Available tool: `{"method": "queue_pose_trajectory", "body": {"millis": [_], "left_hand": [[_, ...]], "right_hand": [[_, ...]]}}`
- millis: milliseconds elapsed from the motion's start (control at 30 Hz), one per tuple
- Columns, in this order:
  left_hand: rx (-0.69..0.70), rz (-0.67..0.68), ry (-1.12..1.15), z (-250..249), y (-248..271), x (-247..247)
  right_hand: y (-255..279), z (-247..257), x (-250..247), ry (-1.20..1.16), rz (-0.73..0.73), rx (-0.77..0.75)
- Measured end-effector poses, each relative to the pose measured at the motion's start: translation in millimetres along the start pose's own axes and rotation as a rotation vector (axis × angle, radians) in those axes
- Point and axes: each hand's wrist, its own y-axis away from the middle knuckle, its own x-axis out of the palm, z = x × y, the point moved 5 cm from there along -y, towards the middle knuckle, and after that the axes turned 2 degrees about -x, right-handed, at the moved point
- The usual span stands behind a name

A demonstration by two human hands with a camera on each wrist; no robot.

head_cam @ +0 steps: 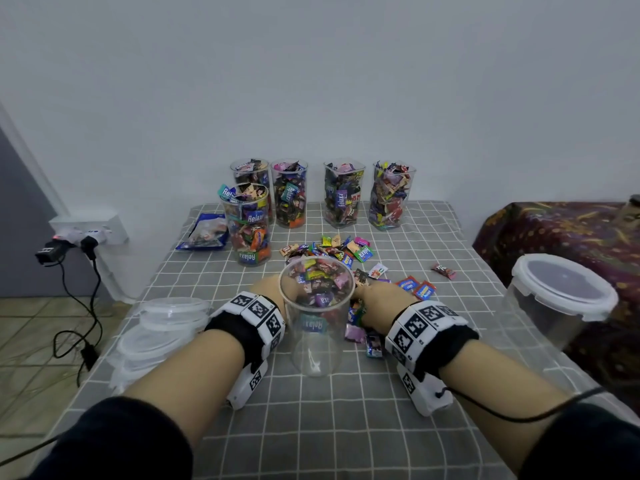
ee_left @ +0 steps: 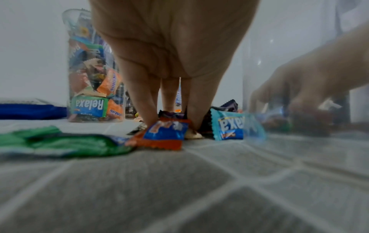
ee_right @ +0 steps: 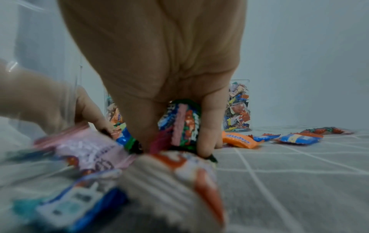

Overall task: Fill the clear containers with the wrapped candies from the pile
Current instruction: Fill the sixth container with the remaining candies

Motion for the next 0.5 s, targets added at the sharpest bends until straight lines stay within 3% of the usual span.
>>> {"method": "queue_pose_trajectory", "body": {"millis": [167,267,500], "left_hand": [[0.066,-0.069,-0.055,-28.4,58.7,-39.8],[0.068,-0.106,-0.073,-32.9,67.9,-44.7],[-0.064,-0.161,-0.054,-35.4,85.9,-64.2]], "right_hand": [[0.7,-2.0,-3.1,-0.011,-0.041,0.006],[3.3,-5.1,-4.1,-0.016,-0.064,0.022],[10.8,-11.0,-10.5,-0.11,-0.13,0.052]]}}
